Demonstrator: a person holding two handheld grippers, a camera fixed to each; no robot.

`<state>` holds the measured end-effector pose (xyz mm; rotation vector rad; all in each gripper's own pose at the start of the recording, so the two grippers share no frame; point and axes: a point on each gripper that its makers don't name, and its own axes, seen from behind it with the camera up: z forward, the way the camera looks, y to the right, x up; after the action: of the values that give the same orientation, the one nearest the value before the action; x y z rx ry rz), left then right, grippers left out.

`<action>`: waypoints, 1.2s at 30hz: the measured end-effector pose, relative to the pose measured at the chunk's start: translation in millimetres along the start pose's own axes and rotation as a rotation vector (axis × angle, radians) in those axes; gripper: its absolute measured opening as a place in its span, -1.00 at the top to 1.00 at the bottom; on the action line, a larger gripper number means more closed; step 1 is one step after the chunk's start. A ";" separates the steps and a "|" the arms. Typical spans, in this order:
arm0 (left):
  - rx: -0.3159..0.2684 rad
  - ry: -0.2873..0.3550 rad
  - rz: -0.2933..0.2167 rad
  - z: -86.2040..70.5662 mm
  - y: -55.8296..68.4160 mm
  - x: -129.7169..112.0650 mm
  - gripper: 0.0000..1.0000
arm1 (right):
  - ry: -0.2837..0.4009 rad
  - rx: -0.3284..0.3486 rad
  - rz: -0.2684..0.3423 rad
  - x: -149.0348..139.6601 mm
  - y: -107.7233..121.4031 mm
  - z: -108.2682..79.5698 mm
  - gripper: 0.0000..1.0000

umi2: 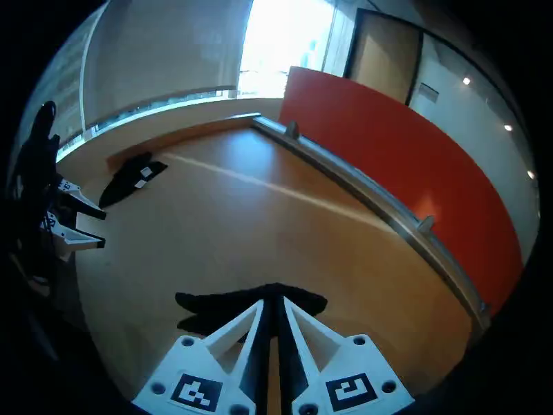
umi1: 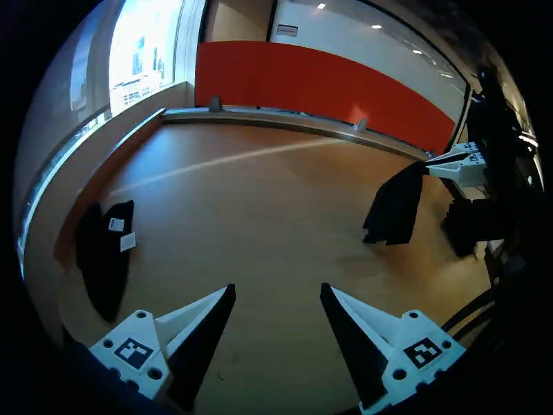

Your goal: Fold towel

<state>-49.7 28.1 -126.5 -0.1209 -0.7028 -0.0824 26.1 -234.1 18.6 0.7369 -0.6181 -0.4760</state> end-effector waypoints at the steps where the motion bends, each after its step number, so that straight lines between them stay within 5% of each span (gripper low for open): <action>1: -0.002 0.001 0.001 0.4 0.7 0.9 -0.82 | 0.000 -0.006 0.005 -1.3 4.2 -2.8 0.90; 18: -0.030 -0.012 0.012 12.9 19.8 7.2 -0.82 | -0.009 -0.137 0.087 -31.7 116.1 -69.8 0.90; 36: -0.034 -0.022 0.023 22.0 46.4 16.1 -0.82 | -0.073 -0.276 0.152 -98.8 243.0 -140.0 0.90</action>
<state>-46.2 76.5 -103.2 -0.1626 -0.7224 -0.0711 92.2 48.7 82.1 0.4091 -0.6558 -0.4385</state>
